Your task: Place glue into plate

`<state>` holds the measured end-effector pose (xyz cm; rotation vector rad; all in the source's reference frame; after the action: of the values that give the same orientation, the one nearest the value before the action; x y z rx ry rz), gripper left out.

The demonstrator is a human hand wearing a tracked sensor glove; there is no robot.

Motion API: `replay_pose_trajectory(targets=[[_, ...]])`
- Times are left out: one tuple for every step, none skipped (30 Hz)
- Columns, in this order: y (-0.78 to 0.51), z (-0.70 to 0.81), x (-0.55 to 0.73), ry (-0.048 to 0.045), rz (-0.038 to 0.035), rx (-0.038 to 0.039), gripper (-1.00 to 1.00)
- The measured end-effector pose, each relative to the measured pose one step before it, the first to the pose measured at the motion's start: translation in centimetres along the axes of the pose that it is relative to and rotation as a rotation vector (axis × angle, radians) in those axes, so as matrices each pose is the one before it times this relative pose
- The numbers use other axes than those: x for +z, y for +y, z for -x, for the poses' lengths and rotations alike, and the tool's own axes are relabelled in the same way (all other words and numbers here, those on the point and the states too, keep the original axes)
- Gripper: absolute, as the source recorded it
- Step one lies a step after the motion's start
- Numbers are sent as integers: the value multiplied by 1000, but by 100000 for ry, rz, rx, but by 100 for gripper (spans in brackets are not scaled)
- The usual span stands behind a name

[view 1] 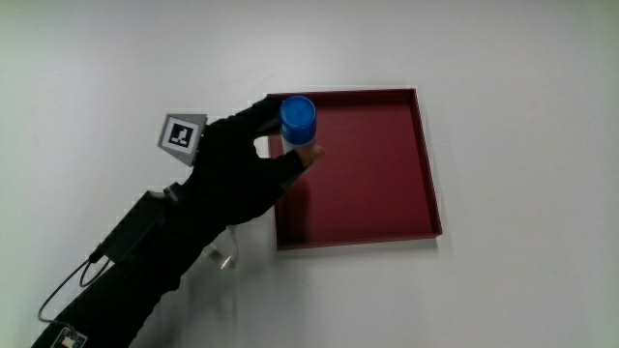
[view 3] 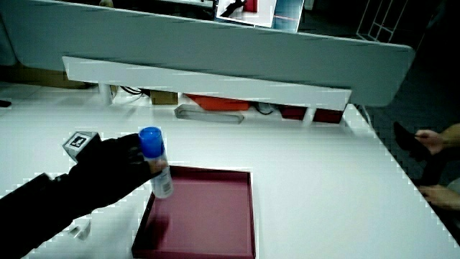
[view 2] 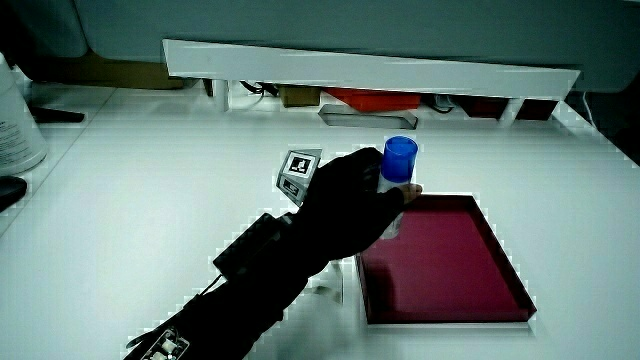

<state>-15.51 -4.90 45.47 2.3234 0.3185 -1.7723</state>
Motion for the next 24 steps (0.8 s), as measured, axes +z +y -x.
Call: replay_pose_trajectory(targets=[[-16, 234, -198, 884, 406, -596, 0], [-80, 188, -187, 830, 467, 1484, 0], [-20, 336, -185, 1630, 246, -1543, 0], [-75, 132, -319, -4189, 768, 1515, 0], [-55, 311, -163, 2268, 361, 1563, 0], [-42, 311, -153, 1295, 990, 1146, 0], [-3, 182, -239, -2741, -493, -1280, 0], [-27, 444, -166, 1845, 515, 1720, 0], [-26, 275, -237, -259, 775, 1812, 0], [-14, 77, -228, -176, 445, -203, 0], [-49, 352, -150, 2888, 427, 1569, 0], [-31, 150, -155, 2241, 786, 1948, 0], [-55, 110, -162, -487, 512, 683, 0], [-5, 272, -146, -1211, -109, -1081, 0], [-36, 82, -103, 924, 830, 1378, 0], [-21, 92, -122, -474, 147, 294, 0], [-12, 27, -73, 739, 530, 755, 0], [-41, 102, 4, -752, -236, 857, 0], [-2, -28, 38, -669, 281, -21, 0], [12, 8, 18, 68, -98, 530, 0], [22, -78, -39, -1053, -123, -971, 0], [-18, 4, -28, -552, 333, 354, 0], [-1, 154, 5, 1217, 289, 307, 0], [-19, 6, -10, -80, -659, -461, -5]])
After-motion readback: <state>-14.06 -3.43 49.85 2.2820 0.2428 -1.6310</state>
